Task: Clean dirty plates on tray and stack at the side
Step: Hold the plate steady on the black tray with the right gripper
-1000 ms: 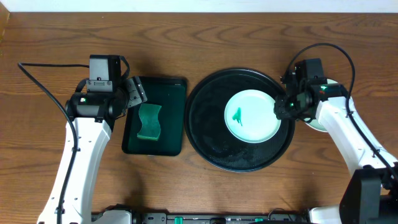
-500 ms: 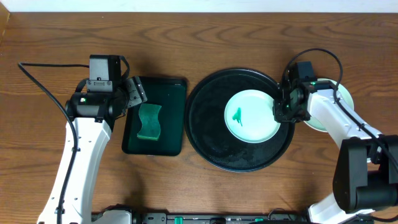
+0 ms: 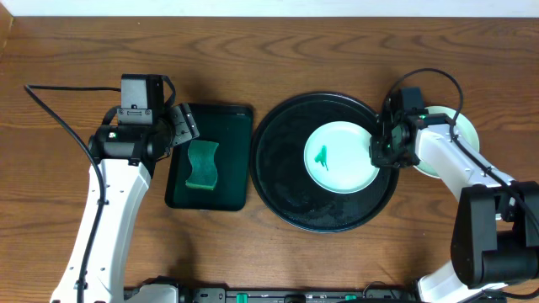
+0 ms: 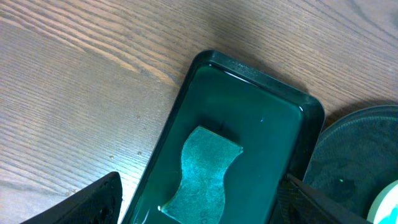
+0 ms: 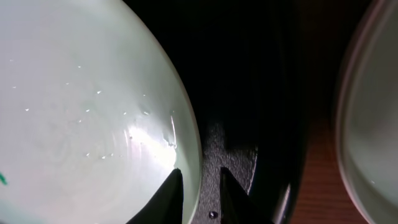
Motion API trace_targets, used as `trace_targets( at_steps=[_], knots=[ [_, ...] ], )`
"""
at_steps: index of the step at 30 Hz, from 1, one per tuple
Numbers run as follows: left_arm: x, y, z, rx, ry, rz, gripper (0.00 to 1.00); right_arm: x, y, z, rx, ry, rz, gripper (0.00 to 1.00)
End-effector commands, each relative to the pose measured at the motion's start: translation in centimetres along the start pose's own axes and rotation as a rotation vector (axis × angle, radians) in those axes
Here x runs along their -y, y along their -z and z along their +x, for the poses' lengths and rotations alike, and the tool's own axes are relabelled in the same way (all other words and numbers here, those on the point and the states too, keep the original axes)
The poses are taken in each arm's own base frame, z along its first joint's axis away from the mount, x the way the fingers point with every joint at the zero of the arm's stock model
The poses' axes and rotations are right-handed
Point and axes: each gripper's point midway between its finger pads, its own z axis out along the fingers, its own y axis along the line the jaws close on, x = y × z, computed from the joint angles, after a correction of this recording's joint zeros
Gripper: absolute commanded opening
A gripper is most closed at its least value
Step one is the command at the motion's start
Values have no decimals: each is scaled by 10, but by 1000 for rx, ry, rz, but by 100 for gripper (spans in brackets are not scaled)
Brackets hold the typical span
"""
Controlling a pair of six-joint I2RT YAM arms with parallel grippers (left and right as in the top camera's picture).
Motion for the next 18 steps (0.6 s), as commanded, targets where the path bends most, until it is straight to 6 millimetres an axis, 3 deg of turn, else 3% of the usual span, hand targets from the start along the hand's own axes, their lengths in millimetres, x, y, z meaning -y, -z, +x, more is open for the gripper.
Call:
trace_targets(
  at_steps=[1,7,13,18],
  knots=[
    [-1,4,-6,19,4,-8,80,0,-5,5,-10,-17,-11,15],
    [-1,4,-6,19,4,-8,80,-18,-4,8,-24,-16,-117,1],
    [-1,4,-6,19,4,-8,80,-42,0,10,-37,-9,-243,1],
    [-1,4,-6,19,4,-8,80,-46,0,12,-54,-60,-248,1]
  ],
)
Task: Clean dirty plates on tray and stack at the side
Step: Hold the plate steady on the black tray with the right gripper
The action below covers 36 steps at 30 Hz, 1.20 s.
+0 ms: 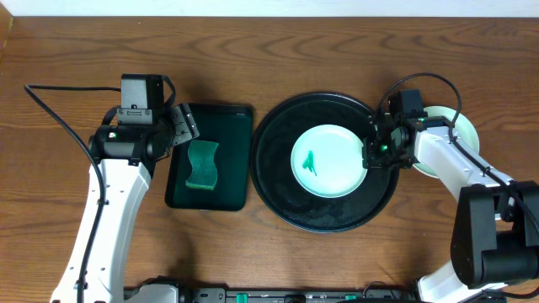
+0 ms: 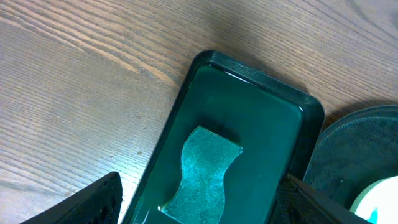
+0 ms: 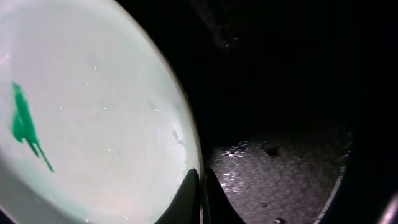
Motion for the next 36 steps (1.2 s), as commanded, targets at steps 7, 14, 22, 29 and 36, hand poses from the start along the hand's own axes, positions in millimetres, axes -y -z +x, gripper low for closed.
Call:
trace_targets(
  at_steps=[7,14,22,29,36],
  knots=[
    [-1,4,-6,19,5,-8,80,-12,-5,14,-51,-167,-45,1],
    [-1,4,-6,19,5,-8,80,-5,-6,7,-18,-137,-7,20],
    [-1,4,-6,19,5,-8,80,-6,-8,-6,34,-43,4,24],
    [-1,4,-6,19,5,-8,80,-15,-15,-3,23,-7,7,9],
    [-1,4,-6,19,5,-8,80,-7,-14,-5,34,-35,53,1]
  ],
)
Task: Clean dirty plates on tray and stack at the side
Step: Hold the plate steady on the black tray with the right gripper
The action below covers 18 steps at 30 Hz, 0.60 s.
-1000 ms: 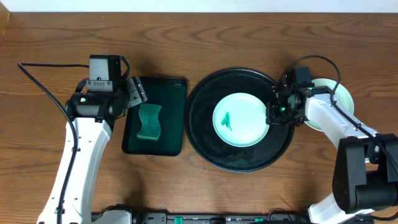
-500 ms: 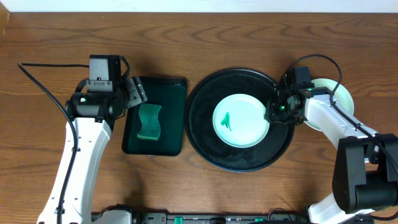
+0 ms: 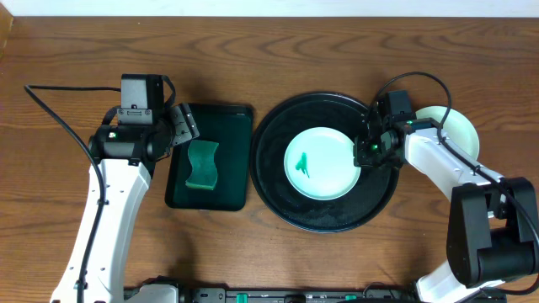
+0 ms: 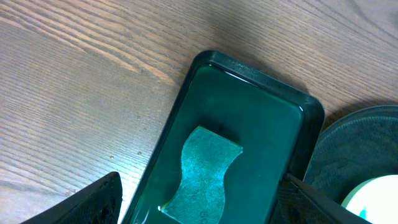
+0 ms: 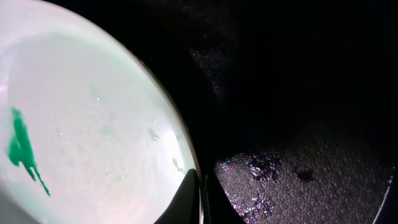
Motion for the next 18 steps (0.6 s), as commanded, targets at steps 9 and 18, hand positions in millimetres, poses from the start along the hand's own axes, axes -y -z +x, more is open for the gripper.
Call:
trace_targets(
  at_steps=[9,18],
  knots=[
    [-1,4,-6,19,5,-8,80,10,-4,-1,12,-122,60,1],
    [-1,4,-6,19,5,-8,80,10,-4,-2,18,-109,58,10]
  ],
)
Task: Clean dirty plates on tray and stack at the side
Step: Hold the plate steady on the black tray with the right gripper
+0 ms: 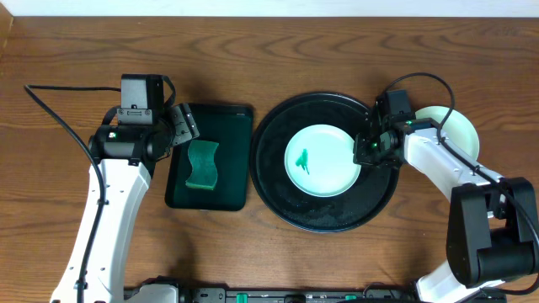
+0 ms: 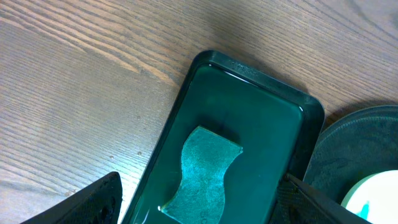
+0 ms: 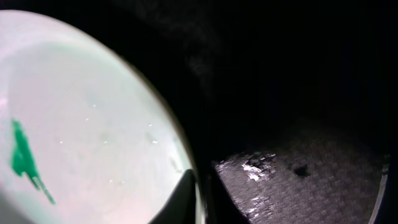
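Observation:
A pale plate (image 1: 324, 164) with a green stain (image 1: 303, 160) lies in the round black tray (image 1: 286, 198). My right gripper (image 1: 368, 150) is shut on its right rim. In the right wrist view the plate (image 3: 81, 118), its stain (image 3: 23, 158) and the gripper (image 3: 200, 196) pinching the rim show against the dark tray (image 3: 298, 180). A green sponge (image 1: 202, 163) lies in the rectangular green tray (image 1: 237, 114). My left gripper (image 1: 185, 124) hangs open over that tray's far left corner, with the sponge (image 2: 205, 174) below the gripper (image 2: 202, 180).
A second pale plate (image 1: 459, 126) sits on the table to the right of the black tray, partly under my right arm. The green tray and the black tray stand close side by side. Bare wood table (image 1: 269, 50) lies behind both trays.
Almost nothing differs. My right gripper stays shut on the plate's rim and the plate has shifted only a trace. The left arm has not moved.
The stained plate first lay at the right side of the black tray, with my right gripper's fingers slightly apart around its rim. Then the gripper was shut on the rim and the plate stood further left. It now lies near the tray's middle. The left gripper stayed open over the sponge tray.

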Motion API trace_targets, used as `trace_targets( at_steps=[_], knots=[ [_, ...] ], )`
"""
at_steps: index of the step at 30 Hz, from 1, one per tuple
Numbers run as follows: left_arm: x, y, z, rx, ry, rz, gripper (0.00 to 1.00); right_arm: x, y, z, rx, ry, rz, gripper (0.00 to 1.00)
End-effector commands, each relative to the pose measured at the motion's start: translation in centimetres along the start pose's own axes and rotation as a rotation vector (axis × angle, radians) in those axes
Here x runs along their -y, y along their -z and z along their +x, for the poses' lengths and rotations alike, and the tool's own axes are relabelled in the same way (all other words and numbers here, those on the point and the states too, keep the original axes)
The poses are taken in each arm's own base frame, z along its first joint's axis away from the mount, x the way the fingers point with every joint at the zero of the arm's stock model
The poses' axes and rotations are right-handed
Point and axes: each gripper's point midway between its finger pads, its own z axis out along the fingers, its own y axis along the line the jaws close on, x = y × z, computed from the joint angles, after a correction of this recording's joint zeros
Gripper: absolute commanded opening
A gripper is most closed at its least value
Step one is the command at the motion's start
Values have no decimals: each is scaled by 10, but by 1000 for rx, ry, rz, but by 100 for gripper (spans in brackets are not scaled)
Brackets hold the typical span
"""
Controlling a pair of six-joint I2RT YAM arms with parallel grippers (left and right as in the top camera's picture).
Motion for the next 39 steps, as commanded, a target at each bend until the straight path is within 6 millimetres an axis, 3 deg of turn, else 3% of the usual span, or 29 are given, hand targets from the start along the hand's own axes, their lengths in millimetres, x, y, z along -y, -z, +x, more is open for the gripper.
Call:
trace_targets(
  at_steps=[1,13,39],
  knots=[
    [-1,4,-6,19,5,-8,80,7,-4,0,3,2,36,13],
    [-1,4,-6,19,5,-8,80,4,-4,-5,26,48,28,29],
    [-1,4,-6,19,5,-8,80,5,-4,-2,13,151,33,22]
  ],
)
